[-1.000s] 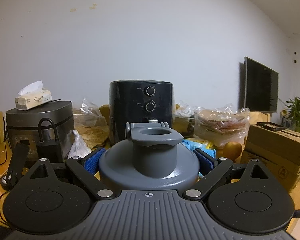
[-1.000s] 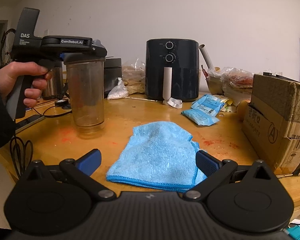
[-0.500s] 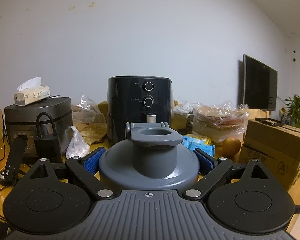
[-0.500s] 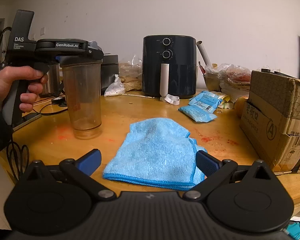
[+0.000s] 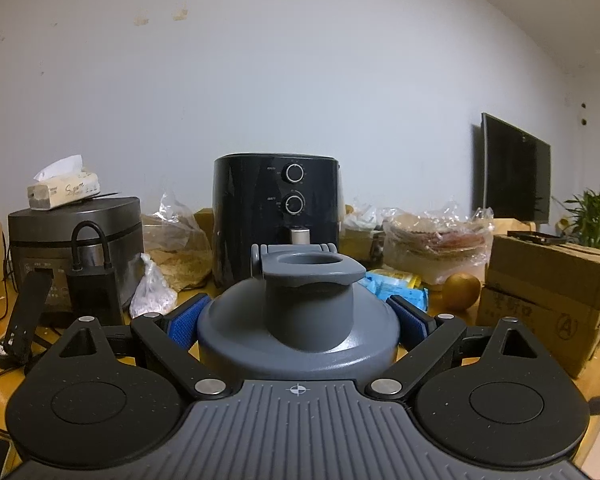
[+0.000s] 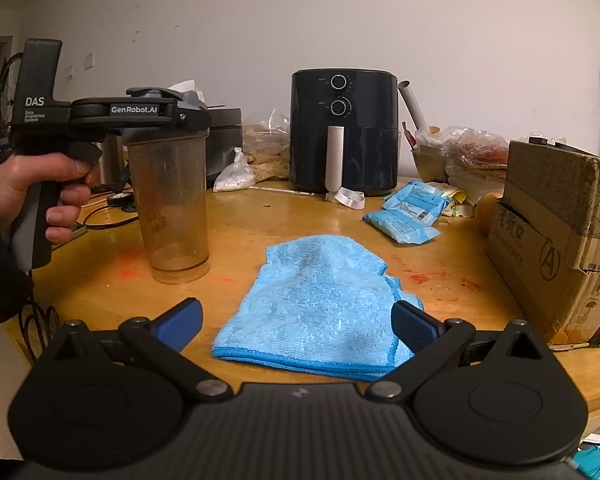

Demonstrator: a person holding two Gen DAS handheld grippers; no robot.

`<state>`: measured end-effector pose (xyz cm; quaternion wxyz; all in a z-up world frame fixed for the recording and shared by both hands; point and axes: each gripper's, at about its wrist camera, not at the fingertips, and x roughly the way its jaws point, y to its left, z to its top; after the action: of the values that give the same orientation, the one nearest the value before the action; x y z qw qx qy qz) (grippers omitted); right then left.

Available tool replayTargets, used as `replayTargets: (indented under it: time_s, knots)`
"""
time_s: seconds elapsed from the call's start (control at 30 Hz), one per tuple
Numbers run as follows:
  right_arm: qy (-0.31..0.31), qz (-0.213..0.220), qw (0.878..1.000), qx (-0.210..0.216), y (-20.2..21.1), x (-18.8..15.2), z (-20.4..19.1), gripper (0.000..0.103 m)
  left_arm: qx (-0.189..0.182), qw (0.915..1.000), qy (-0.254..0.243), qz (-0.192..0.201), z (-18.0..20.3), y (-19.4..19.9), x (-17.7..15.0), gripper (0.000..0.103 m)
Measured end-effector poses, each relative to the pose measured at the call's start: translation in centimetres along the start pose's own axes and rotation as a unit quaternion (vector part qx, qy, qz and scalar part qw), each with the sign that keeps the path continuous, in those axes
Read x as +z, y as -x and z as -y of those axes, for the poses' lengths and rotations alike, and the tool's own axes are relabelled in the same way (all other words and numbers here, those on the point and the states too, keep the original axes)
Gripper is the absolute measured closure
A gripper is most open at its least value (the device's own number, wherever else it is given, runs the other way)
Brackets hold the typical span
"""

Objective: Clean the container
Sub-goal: 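Hold the bottle with the left gripper while the right tool approaches the blue cloth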

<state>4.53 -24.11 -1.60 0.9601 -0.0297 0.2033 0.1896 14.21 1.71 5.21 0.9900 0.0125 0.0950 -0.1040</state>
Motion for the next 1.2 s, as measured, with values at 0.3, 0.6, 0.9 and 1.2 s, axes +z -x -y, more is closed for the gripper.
replayTargets:
  time_s: [0.3, 0.6, 0.9, 1.2]
  knots:
    - [-0.001, -0.003, 1.000, 0.003, 0.0, 0.0, -0.1, 0.000, -0.001, 1.0000, 0.001, 0.003, -0.1, 0.0, -0.1, 0.008]
    - [-0.003, -0.007, 1.000, 0.008, -0.2, 0.1, -0.1, 0.000, -0.002, 1.0000, 0.002, 0.009, -0.3, 0.0, -0.2, 0.008]
    - [0.000, -0.013, 1.000, 0.007, -0.9, 1.0, 0.3, 0.000, -0.003, 0.9999, 0.002, 0.012, -0.4, 0.1, -0.3, 0.008]
    - [-0.003, -0.029, 0.999, 0.014, -2.0, 2.0, 0.8, 0.000, -0.002, 0.9999, 0.003, 0.012, -0.3, 0.1, -0.4, 0.008]
